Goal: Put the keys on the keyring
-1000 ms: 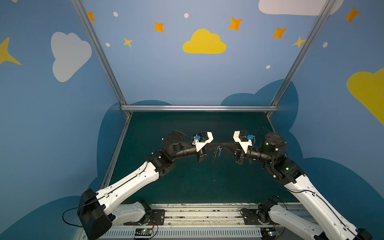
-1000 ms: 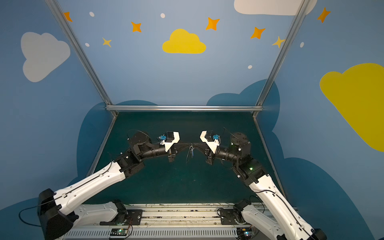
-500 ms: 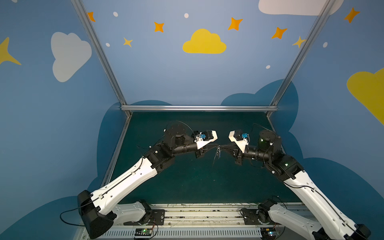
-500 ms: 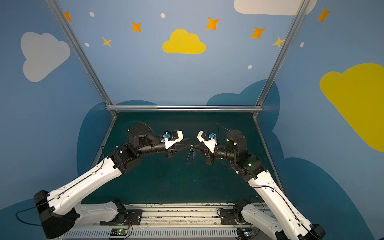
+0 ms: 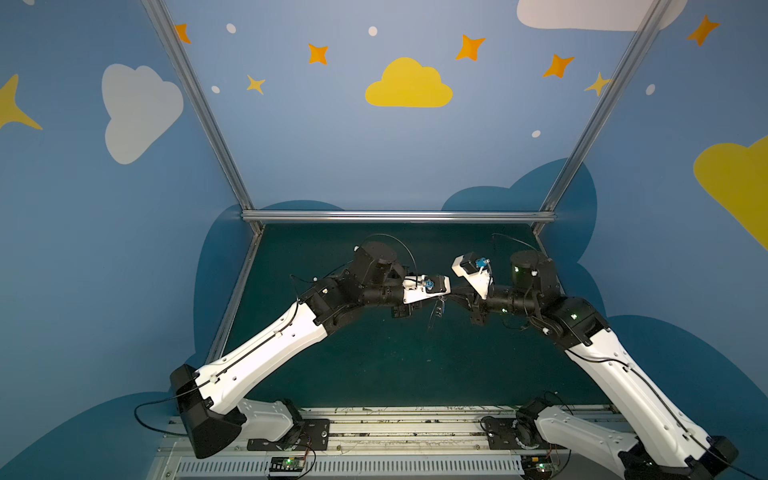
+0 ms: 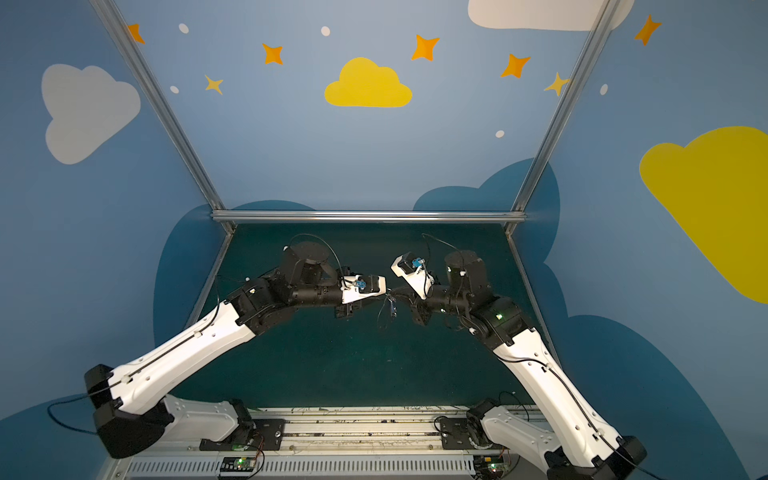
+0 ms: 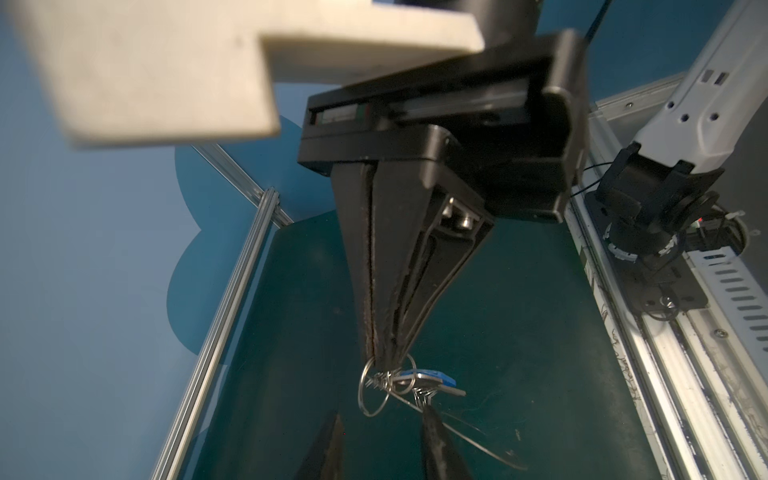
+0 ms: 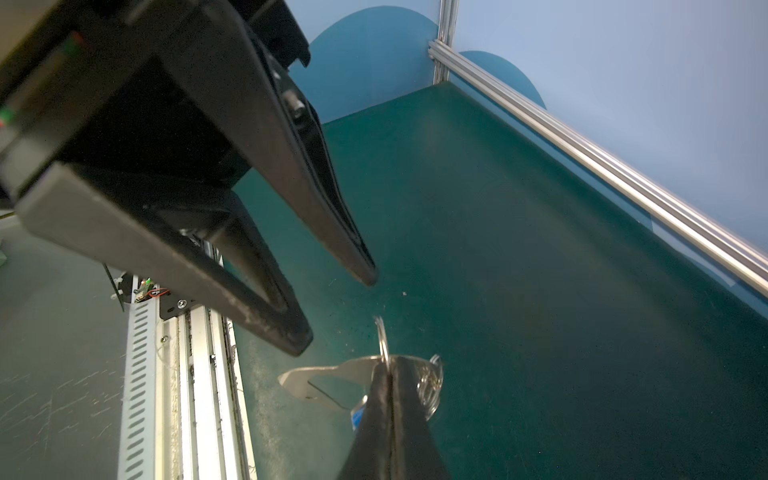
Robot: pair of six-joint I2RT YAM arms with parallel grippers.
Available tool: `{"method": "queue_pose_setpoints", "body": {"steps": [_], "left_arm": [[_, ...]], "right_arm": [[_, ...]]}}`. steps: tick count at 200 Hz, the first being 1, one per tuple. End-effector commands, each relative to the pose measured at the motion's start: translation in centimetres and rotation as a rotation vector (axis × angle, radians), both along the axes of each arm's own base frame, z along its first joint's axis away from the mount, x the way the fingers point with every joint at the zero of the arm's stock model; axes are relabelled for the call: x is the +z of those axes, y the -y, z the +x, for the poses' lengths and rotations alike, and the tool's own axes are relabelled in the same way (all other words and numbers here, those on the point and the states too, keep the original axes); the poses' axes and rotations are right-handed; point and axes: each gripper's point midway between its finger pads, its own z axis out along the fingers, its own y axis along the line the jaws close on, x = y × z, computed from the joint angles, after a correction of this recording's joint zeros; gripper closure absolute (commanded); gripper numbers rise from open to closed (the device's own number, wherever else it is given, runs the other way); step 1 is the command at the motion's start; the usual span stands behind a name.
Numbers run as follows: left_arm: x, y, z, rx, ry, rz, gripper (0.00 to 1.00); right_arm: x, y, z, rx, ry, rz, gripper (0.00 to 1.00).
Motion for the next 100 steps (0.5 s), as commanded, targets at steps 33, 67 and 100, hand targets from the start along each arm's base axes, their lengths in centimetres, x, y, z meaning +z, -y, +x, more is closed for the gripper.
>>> {"method": "queue_pose_setpoints", "body": {"steps": [33, 67, 100], "left_arm": [[-0.12, 0.25, 0.77, 0.026, 0.054, 0.053, 0.68], [-0.08, 0.45, 1.01, 0.029, 0.057, 0.055, 0.71], [-0.46, 0.80, 0.81, 0.009, 0.040, 0.065, 0.72]], "right_arm": [[0.44, -0.17, -0.48, 0.015, -0.003, -0.013, 1.00], [0.36, -0.34, -0.67, 0.027, -0.005, -0.016, 1.00], [0.54, -0.40, -0.81, 0.032, 0.000, -0.012, 1.00]]}}
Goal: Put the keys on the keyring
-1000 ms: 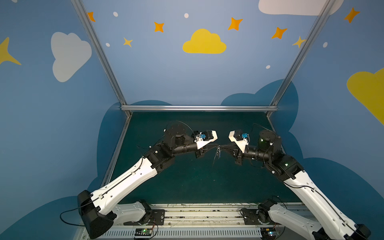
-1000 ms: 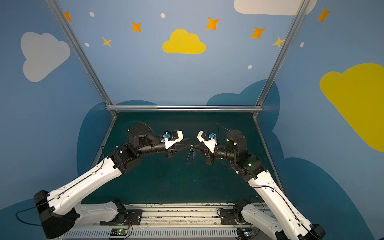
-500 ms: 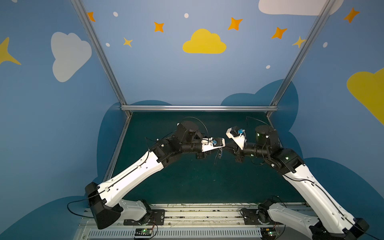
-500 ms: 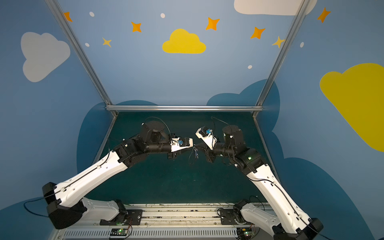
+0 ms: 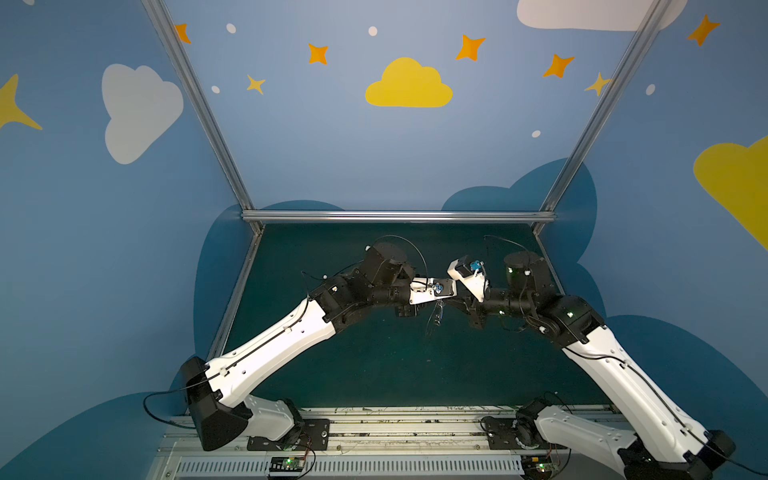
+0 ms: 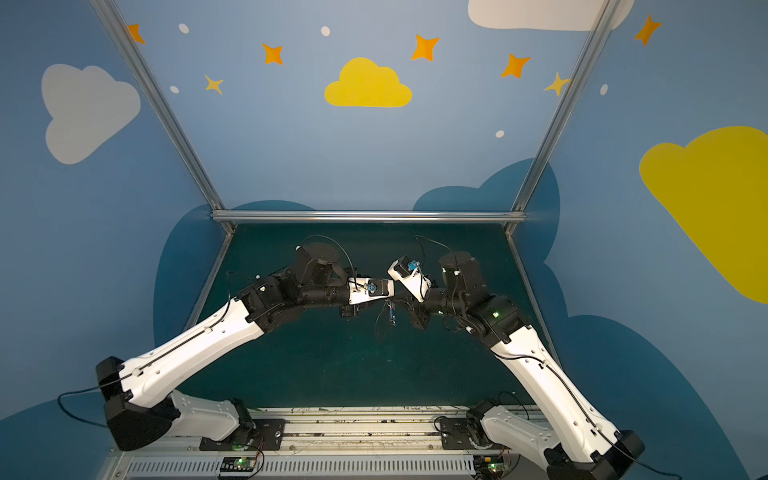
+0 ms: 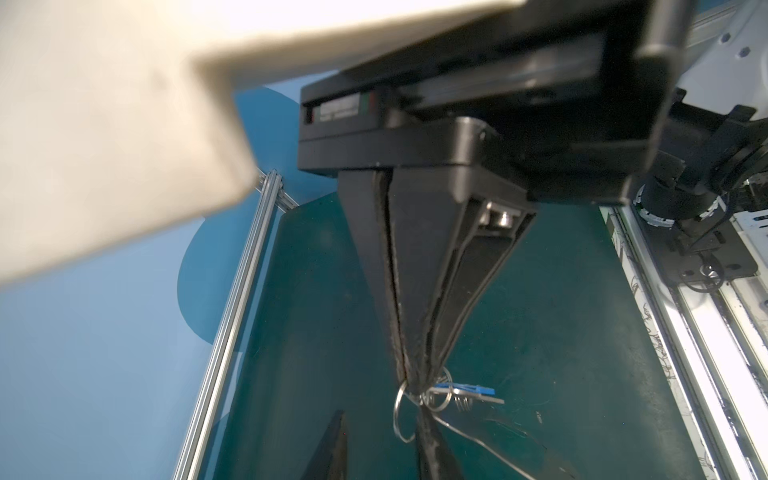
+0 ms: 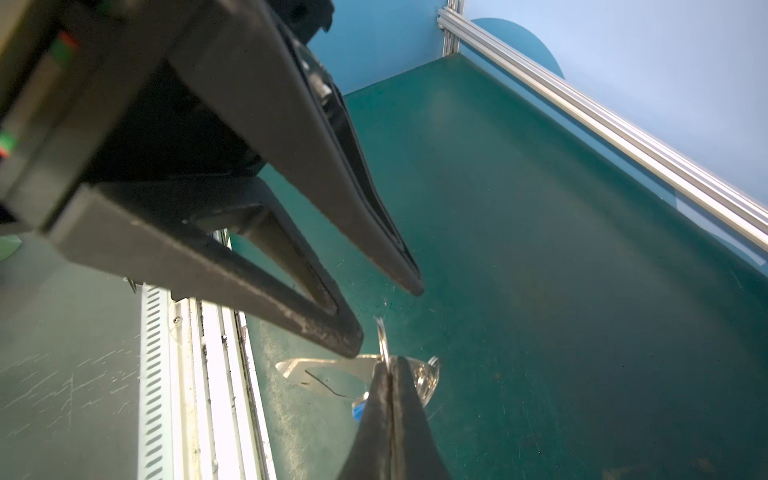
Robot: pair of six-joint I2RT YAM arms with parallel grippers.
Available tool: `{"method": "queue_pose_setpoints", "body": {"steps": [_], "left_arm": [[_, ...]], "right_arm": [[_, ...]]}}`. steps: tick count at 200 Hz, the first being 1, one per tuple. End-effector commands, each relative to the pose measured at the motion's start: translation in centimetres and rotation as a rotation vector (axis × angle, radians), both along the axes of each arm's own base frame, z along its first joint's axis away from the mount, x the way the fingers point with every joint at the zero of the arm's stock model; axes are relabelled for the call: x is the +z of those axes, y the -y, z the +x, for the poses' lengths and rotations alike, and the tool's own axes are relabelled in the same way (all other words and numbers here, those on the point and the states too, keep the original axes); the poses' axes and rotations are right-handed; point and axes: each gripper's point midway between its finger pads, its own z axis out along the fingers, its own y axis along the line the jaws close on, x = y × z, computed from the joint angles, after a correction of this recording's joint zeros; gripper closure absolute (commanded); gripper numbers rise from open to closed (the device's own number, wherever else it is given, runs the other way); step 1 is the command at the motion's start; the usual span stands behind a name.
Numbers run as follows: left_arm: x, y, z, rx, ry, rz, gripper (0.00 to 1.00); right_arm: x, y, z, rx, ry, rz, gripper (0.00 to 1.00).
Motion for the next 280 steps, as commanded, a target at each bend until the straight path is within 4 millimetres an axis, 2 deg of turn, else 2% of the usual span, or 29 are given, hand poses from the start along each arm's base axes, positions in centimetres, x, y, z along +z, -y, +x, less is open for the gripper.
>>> {"method": "queue_pose_setpoints", "body": {"steps": [1, 46, 102, 132, 172, 186, 197, 215, 252, 280], "left_arm": [[0.4, 0.3, -0.2, -0.015, -0.002, 0.003, 0.72], [-0.2, 0.4, -0.3, -0.030, -0.013, 0.021, 0.74], [-0.5, 0.7, -0.3, -0.043, -0.017, 0.030, 0.86], [-0.5, 1.0, -0.5, -0.060, -0.031, 0.021, 0.89], [-0.9, 1.3, -0.7, -0.065, -0.049, 0.008, 0.97], [-0.6, 1.4, -0.6, -0.060, -0.059, -0.019, 0.97], [0.0, 1.5, -0.6, -0.051, -0.064, -0.056, 0.97], [0.7, 1.4, -0.6, -0.039, -0.081, -0.115, 0.97], [2.7, 1.0, -0.1, 0.004, -0.103, -0.249, 0.97], [4.2, 0.6, 0.2, 0.037, -0.119, -0.350, 0.96]], "right_arm": [[1.6, -0.2, -0.2, 0.019, 0.040, 0.024, 1.00], [1.6, -0.2, -0.2, 0.020, 0.049, 0.024, 1.00], [1.5, -0.6, -0.4, 0.043, 0.058, 0.033, 1.00], [1.5, -0.8, -0.5, 0.049, 0.065, 0.039, 1.00], [1.9, -0.4, 0.4, 0.002, 0.131, 0.050, 1.00], [2.0, -0.2, 0.6, -0.013, 0.168, 0.065, 0.86], [2.1, 0.2, 0.8, -0.038, 0.197, 0.072, 0.80], [2.2, 0.8, 1.2, -0.075, 0.226, 0.076, 0.78], [2.2, 2.3, 1.5, -0.155, 0.279, 0.090, 0.67], [2.2, 3.0, 1.2, -0.184, 0.312, 0.113, 0.66]]}}
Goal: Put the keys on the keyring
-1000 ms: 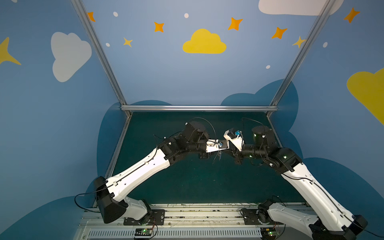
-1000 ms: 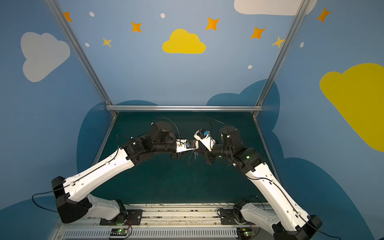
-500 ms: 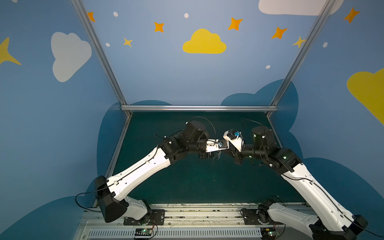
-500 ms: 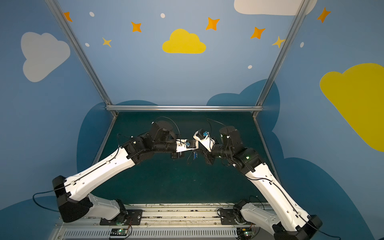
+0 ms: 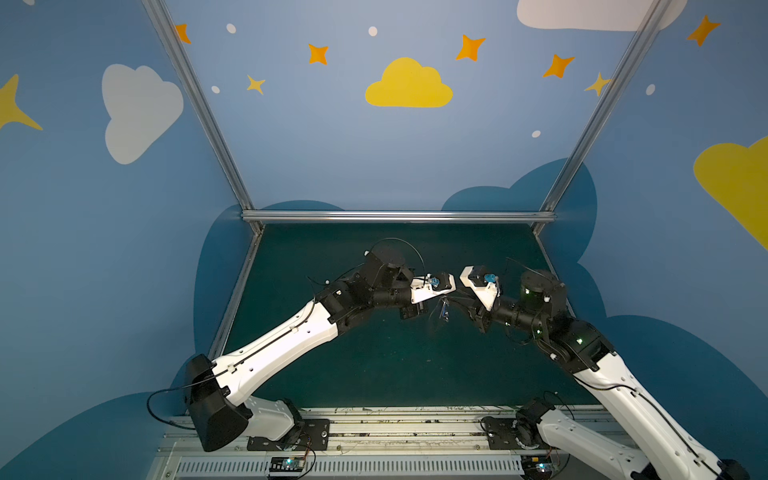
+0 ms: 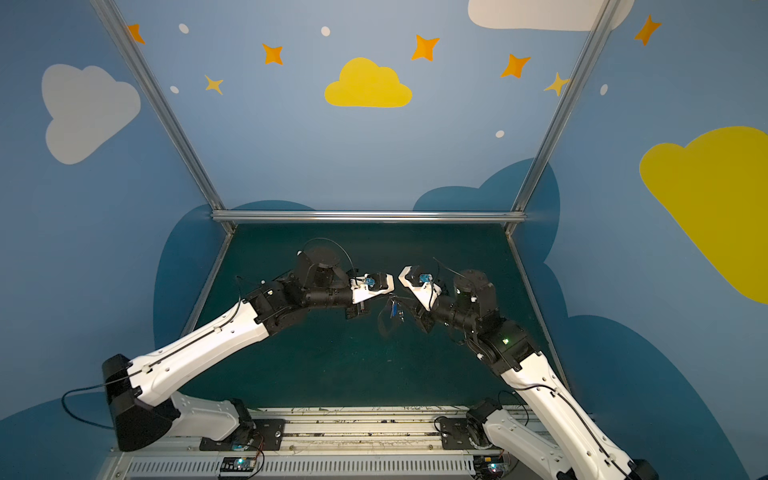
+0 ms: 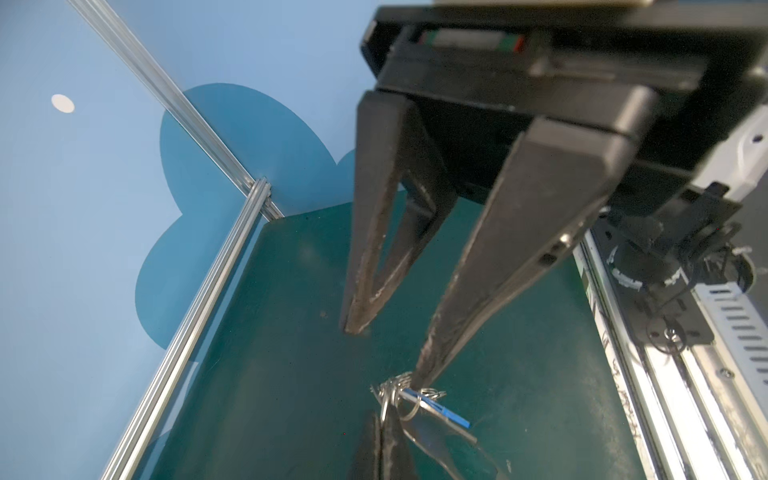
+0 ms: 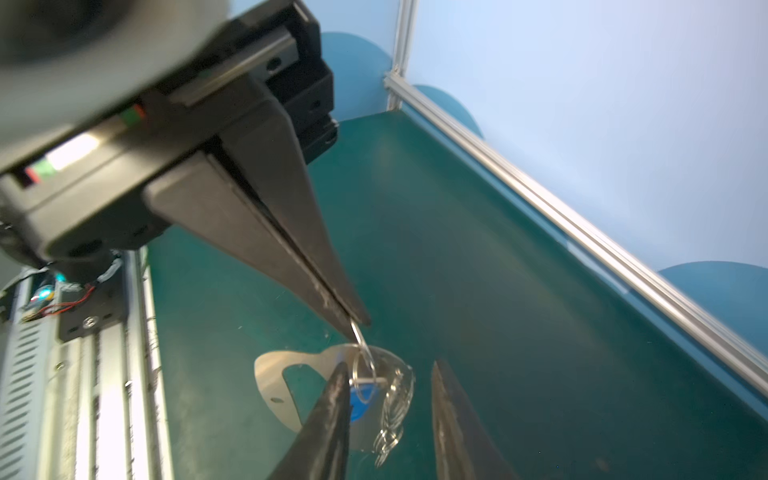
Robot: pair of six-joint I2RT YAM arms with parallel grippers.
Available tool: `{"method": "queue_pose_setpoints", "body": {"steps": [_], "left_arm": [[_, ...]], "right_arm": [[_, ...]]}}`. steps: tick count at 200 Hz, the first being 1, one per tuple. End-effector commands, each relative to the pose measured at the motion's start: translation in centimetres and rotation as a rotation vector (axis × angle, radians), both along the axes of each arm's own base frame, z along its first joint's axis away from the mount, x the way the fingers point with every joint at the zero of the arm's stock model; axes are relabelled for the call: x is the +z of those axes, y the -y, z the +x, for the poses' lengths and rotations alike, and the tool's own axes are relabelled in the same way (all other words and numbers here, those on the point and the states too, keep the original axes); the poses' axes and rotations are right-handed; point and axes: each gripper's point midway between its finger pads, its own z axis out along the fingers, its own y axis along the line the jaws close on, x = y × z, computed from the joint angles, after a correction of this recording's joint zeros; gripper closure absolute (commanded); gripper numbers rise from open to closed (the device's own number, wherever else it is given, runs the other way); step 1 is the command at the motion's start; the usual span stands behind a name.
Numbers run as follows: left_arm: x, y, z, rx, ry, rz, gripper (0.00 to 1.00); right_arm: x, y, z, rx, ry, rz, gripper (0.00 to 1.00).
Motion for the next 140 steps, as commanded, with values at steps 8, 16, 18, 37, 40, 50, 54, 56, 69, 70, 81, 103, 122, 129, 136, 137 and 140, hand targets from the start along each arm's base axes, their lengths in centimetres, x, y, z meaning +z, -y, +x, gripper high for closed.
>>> {"method": "queue_pose_setpoints", "body": {"steps": [8, 16, 18, 37, 40, 50, 54, 56, 69, 70, 81, 103, 122, 129, 136, 137, 140], "left_arm": [[5.2, -0.4, 0.0, 0.034, 0.015, -0.215, 0.97], [5.5, -0.5, 0.1, 0.041, 0.008, -0.237, 0.96], [5.6, -0.4, -0.1, 0.040, 0.007, -0.243, 0.97], [6.4, -0.7, 0.2, 0.066, -0.007, -0.300, 0.97], [6.5, -0.7, 0.2, 0.067, -0.009, -0.308, 0.97], [6.8, -0.8, 0.2, 0.077, -0.017, -0.332, 0.97], [6.9, -0.9, 0.3, 0.083, -0.021, -0.342, 0.97], [6.9, -0.9, 0.4, 0.087, -0.024, -0.348, 0.97], [7.3, -1.0, 0.5, 0.101, -0.034, -0.384, 0.97], [7.3, -1.0, 0.6, 0.102, -0.036, -0.386, 0.96], [7.7, -1.1, 0.6, 0.114, -0.042, -0.415, 0.97], [8.3, -1.4, 1.0, 0.145, -0.050, -0.449, 0.97], [8.6, -1.3, 0.7, 0.136, -0.056, -0.460, 0.97], [8.8, -1.3, 0.7, 0.132, -0.060, -0.468, 0.97], [8.8, -1.2, 0.5, 0.124, -0.062, -0.472, 0.97], [8.9, -1.3, 0.5, 0.125, -0.062, -0.473, 0.97], [8.9, -1.2, 0.5, 0.122, -0.064, -0.475, 0.97]], "right_arm": [[1.1, 0.7, 0.2, -0.044, 0.063, 0.052, 0.66], [1.1, 0.6, -0.1, -0.029, 0.064, 0.055, 0.66], [1.1, 0.6, -0.1, -0.026, 0.064, 0.056, 0.66], [1.2, 0.2, -0.5, 0.001, 0.064, 0.070, 0.65], [1.3, 0.1, -0.5, 0.002, 0.068, 0.074, 0.65], [1.5, -0.1, -0.5, 0.011, 0.072, 0.081, 0.65], [1.6, -0.1, -0.5, 0.011, 0.076, 0.084, 0.65], [1.7, -0.1, -0.5, 0.012, 0.077, 0.085, 0.65], [1.9, -0.3, -0.3, 0.009, 0.080, 0.088, 0.64], [2.0, -0.3, -0.2, 0.009, 0.081, 0.089, 0.64], [2.2, -0.5, -0.2, 0.013, 0.084, 0.095, 0.63], [2.8, -0.8, -0.3, 0.024, 0.097, 0.113, 0.60], [2.8, -1.0, -0.2, 0.028, 0.097, 0.113, 0.59], [2.8, -1.1, -0.2, 0.025, 0.099, 0.109, 0.58], [2.8, -1.1, -0.1, 0.020, 0.104, 0.108, 0.58], [2.8, -1.1, 0.0, 0.019, 0.104, 0.108, 0.58], [2.9, -1.1, 0.0, 0.016, 0.110, 0.110, 0.58]]}}
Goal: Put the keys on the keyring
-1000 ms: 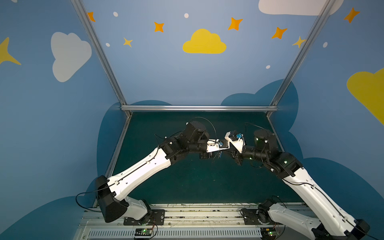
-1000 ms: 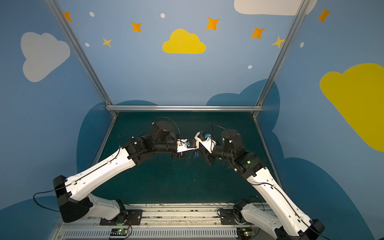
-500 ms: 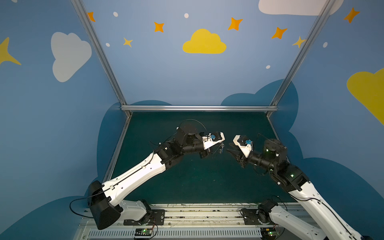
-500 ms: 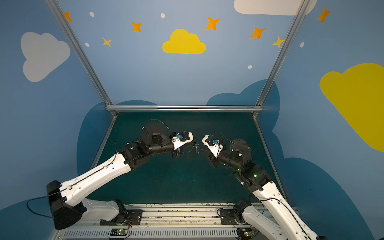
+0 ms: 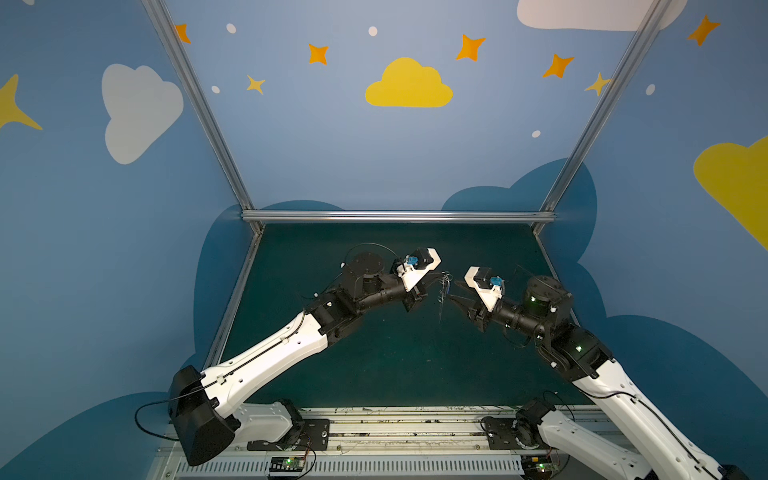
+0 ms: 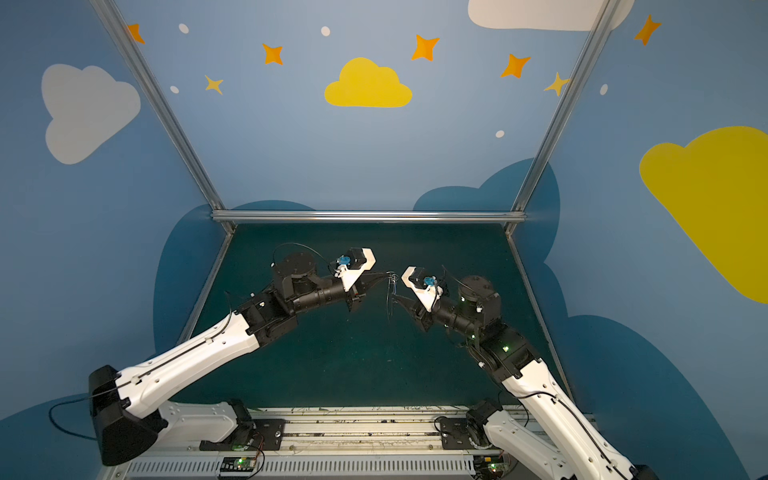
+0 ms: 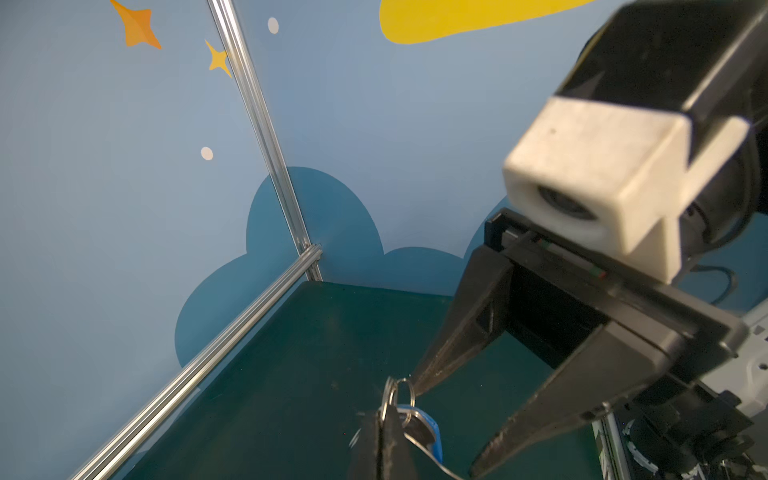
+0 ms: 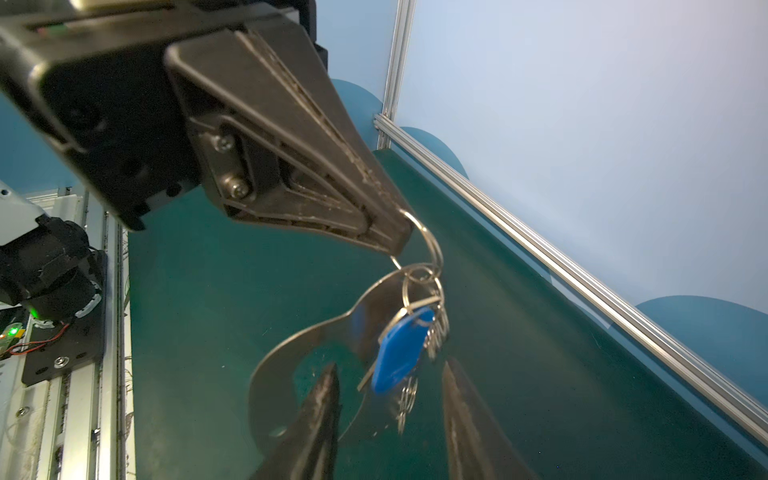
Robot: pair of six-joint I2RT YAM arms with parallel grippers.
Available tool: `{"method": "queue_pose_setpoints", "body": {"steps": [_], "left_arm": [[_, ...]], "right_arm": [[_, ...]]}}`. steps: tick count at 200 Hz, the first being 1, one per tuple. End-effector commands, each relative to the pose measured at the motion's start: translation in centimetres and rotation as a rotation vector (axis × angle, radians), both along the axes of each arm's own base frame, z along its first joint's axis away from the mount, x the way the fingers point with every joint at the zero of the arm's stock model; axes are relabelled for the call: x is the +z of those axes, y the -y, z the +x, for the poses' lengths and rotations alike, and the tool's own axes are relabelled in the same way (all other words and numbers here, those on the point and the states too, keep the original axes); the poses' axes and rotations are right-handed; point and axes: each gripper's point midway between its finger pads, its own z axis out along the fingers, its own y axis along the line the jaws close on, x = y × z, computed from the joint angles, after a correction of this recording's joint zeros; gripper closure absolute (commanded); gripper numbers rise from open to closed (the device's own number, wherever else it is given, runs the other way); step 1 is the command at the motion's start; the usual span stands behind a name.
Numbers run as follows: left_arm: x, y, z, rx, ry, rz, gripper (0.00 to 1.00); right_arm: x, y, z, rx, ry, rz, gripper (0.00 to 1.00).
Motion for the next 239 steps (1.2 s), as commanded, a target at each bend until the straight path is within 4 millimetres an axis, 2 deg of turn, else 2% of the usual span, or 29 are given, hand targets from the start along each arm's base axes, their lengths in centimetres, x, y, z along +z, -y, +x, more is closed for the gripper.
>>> {"method": "queue_pose_setpoints", "body": {"steps": [1, 45, 107, 183, 220, 239], "left_arm": [[3.4, -0.5, -0.6, -0.001, 0.034, -0.107, 0.97], [3.4, -0.6, -0.6, 0.009, 0.021, -0.127, 0.97], [3.5, -0.4, -0.7, 0.007, 0.010, -0.148, 0.96], [3.6, -0.8, -0.2, 0.042, 0.020, -0.142, 0.97], [3.5, -0.8, -0.1, 0.048, 0.024, -0.137, 0.97], [3.7, -0.9, 0.0, 0.051, 0.027, -0.141, 0.97]], "right_arm": [[1.4, -0.3, 0.2, -0.003, 0.035, 0.032, 0.58], [2.7, -0.1, 1.1, -0.064, 0.078, 0.053, 0.63], [3.5, -1.3, 1.3, -0.068, 0.127, 0.033, 0.64], [3.8, -0.1, 2.1, -0.157, 0.209, -0.005, 0.75], [3.8, 0.1, 2.1, -0.169, 0.224, -0.011, 0.74], [3.7, 0.2, 2.2, -0.177, 0.228, -0.025, 0.68]]}}
